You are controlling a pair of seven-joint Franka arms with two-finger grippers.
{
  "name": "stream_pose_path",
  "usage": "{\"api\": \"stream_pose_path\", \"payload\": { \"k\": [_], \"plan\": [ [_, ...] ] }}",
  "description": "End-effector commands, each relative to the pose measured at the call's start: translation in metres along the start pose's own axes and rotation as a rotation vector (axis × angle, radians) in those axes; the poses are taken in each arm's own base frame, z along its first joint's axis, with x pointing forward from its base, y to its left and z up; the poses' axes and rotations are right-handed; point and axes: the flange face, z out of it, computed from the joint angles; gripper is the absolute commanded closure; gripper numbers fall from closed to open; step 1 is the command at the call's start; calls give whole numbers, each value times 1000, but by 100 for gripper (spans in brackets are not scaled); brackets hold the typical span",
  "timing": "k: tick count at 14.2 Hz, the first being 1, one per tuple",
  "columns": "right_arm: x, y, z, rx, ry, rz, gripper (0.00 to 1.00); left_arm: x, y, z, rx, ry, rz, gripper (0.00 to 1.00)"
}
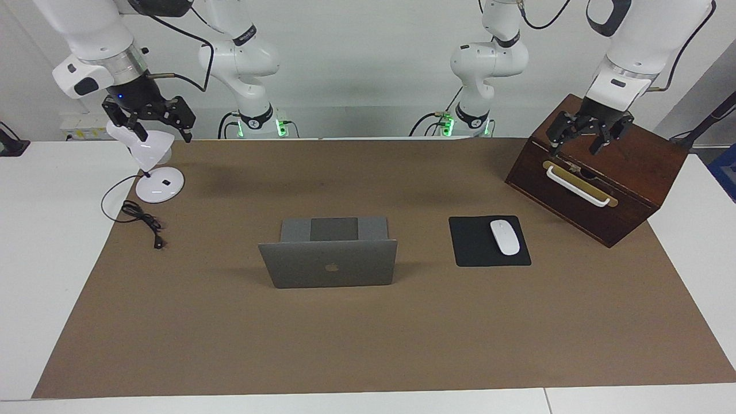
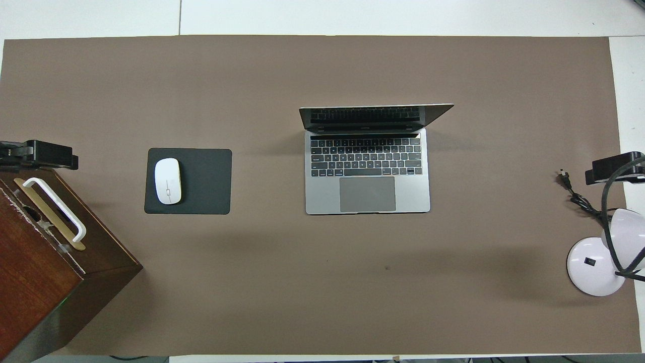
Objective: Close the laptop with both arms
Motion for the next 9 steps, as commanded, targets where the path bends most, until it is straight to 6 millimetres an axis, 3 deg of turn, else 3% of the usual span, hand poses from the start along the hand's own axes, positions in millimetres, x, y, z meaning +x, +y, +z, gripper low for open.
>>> {"api": "stream_pose_path", "payload": {
  "k": [1, 9],
  "plan": [
    [-2, 8, -3, -11, 4, 1, 0, -2, -4, 1, 2, 9, 8, 0],
    [5, 11, -9, -1, 60, 48, 0, -2, -4, 0, 2, 10, 6, 0]
  ]
}}
